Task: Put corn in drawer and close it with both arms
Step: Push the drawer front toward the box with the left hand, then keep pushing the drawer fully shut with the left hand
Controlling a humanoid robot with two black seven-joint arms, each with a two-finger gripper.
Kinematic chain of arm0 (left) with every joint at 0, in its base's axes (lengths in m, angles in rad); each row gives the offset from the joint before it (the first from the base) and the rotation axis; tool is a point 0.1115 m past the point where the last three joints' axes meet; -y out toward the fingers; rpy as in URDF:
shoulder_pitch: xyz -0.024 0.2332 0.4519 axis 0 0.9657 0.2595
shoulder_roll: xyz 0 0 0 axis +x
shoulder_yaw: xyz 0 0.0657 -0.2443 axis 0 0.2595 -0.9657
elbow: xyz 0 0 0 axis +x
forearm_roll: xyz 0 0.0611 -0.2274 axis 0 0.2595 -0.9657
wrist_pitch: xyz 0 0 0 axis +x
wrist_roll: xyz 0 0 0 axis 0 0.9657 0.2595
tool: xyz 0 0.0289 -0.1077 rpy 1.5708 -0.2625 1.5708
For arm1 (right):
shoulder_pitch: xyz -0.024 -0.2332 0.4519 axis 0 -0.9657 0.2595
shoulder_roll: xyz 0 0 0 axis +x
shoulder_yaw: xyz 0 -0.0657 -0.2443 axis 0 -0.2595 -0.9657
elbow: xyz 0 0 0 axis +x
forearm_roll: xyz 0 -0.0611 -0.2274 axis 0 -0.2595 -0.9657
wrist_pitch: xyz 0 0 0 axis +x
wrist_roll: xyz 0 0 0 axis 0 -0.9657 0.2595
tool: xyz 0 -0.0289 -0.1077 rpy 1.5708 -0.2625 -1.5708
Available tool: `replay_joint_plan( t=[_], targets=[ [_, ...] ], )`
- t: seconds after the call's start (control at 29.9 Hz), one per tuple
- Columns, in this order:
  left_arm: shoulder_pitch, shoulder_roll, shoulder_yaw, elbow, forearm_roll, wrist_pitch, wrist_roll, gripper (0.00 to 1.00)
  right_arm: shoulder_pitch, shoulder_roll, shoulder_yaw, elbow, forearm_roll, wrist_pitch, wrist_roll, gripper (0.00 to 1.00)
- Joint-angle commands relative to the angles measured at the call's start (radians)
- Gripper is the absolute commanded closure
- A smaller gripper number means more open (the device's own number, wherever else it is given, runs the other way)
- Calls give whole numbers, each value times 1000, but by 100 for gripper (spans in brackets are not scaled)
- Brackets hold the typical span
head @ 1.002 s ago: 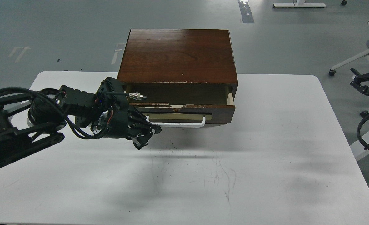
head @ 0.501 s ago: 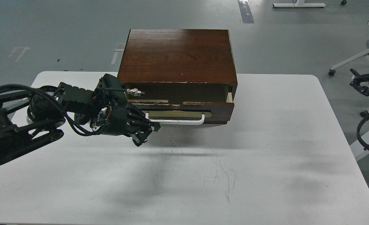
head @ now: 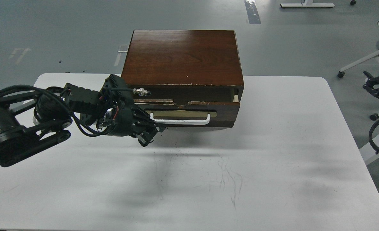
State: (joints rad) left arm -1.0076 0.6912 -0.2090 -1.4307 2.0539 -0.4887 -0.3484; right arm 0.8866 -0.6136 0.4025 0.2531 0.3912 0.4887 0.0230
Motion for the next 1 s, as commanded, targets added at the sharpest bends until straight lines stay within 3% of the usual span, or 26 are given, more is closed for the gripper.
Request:
replay_joint_plan(
  t=[0.0, 0.97],
  targets=[
    [-2, -7, 0, 21, -1, 0, -1, 100, 2, -2, 1, -2, 0, 0, 0, 0],
    [-31, -21, 8, 44, -72, 0, 0, 100, -1, -2, -2, -3, 0, 0, 0, 0]
  ],
)
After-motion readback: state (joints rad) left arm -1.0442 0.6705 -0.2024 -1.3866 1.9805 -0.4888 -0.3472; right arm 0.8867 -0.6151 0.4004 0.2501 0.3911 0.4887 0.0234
